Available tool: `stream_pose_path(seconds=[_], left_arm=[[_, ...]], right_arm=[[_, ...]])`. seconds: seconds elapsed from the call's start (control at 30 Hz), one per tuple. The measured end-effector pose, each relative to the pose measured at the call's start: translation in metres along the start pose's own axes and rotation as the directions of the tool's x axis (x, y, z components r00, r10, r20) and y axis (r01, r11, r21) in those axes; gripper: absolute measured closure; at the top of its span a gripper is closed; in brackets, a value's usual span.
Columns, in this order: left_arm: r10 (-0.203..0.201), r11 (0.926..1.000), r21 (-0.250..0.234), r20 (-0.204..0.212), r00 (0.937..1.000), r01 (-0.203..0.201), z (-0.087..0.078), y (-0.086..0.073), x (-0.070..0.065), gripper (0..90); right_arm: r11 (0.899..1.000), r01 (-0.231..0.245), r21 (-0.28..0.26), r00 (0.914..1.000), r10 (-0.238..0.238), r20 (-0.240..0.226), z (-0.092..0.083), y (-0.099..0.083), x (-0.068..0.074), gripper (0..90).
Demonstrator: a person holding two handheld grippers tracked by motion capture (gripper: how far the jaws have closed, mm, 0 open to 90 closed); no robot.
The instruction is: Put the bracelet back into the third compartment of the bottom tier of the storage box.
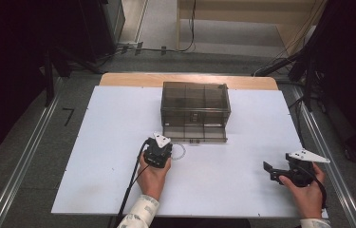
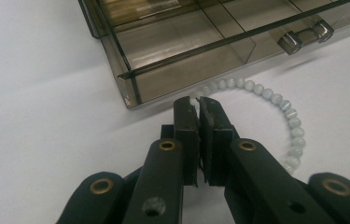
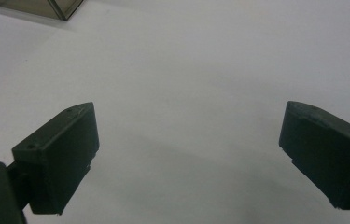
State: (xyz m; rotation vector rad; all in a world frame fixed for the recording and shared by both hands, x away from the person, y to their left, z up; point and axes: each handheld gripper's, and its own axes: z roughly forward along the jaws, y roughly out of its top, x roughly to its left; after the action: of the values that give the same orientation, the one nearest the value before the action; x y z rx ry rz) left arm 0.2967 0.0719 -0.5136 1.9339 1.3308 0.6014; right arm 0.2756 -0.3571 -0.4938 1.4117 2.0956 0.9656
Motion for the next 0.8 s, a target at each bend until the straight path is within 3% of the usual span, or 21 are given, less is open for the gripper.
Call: stream_pose_path(seconds=[0.3, 0.43, 0.8], left_arm=[[0.005, 1.0000, -0.002, -0.006, 1.0000, -0.005, -0.0001, 0.0000, -0.0007, 87.8], [0.032, 0.9995, -0.005, -0.026, 0.9992, -0.032, -0.0003, -0.0004, -0.0040, 88.1], [-0.019, 0.9998, -0.006, 0.024, 0.9995, 0.019, -0.0009, 0.0007, 0.0031, 88.5]], right_arm=[[1.000, -0.009, 0.000, 0.9999, 0.009, -0.010, -0.0003, -0.0009, 0.0010, 3.3], [1.000, -0.007, -0.001, 0.9999, 0.007, -0.011, -0.0013, -0.0019, 0.0009, 3.3], [1.000, -0.014, -0.001, 0.9998, 0.014, -0.012, -0.0016, -0.0025, 0.0001, 3.3]])
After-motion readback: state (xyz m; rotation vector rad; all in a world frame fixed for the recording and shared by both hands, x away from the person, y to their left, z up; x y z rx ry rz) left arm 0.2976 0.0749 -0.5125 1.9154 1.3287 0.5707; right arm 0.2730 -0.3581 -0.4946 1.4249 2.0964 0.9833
